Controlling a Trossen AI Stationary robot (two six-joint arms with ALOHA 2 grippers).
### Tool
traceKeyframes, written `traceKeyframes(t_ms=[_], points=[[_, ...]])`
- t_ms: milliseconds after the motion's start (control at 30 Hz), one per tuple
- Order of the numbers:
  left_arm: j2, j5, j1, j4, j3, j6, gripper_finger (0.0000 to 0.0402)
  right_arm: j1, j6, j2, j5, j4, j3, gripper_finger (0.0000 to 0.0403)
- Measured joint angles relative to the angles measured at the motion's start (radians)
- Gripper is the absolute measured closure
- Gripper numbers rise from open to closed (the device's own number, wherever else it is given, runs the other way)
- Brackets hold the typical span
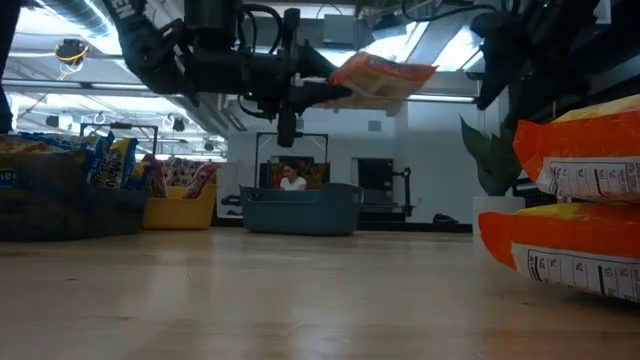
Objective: Sort Maruchan noodles
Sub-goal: Put the orange noodle pack into the blue bin
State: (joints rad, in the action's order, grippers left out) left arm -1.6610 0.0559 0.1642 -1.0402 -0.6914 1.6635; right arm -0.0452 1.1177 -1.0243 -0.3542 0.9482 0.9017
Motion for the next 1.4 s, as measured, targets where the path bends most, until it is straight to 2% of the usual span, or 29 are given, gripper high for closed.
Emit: traceKeyframes(t_ms=[100, 200, 333, 500, 700, 933, 1167, 1400], points=[[0.060, -0.031, 0.045, 0.051, -0.008, -0.028, 0.0310, 0.000, 0.003, 0.012, -0.023, 0.003, 0.000, 0.0123], [0.145, -0.093, 0.093, 0.200, -0.067, -0.114, 0.0310, 0.000, 0.003, 0.012, -0.039, 0.005, 0.000, 0.0123], [0.231, -0.166, 0.160, 0.620, -0.202, -0.296, 0.0310, 0.000, 0.003, 0.012, -0.044, 0.006, 0.000, 0.0123], [0.249, -0.193, 0.257, 1.136, -0.412, -0.568, 0.0310, 0.000, 0.003, 0.012, -0.056, 0.005, 0.000, 0.0123], [0.249, -0.126, 0.374, 1.459, -0.539, -0.762, 0.0310, 0.000, 0.003, 0.008, -0.057, 0.004, 0.000, 0.0123], [0.222, -0.165, 0.465, 1.609, -0.552, -0.844, 0.0310, 0.000, 0.003, -0.010, -0.059, 0.005, 0.001, 0.0123], [0.158, -0.205, 0.487, 1.646, -0.552, -0.912, 0.0310, 0.000, 0.000, -0.051, -0.041, 0.000, 0.001, 0.0123], [0.086, -0.198, 0.526, 1.719, -0.552, -1.018, 0.0310, 0.000, 0.000, -0.061, -0.035, -0.006, 0.001, 0.0123]])
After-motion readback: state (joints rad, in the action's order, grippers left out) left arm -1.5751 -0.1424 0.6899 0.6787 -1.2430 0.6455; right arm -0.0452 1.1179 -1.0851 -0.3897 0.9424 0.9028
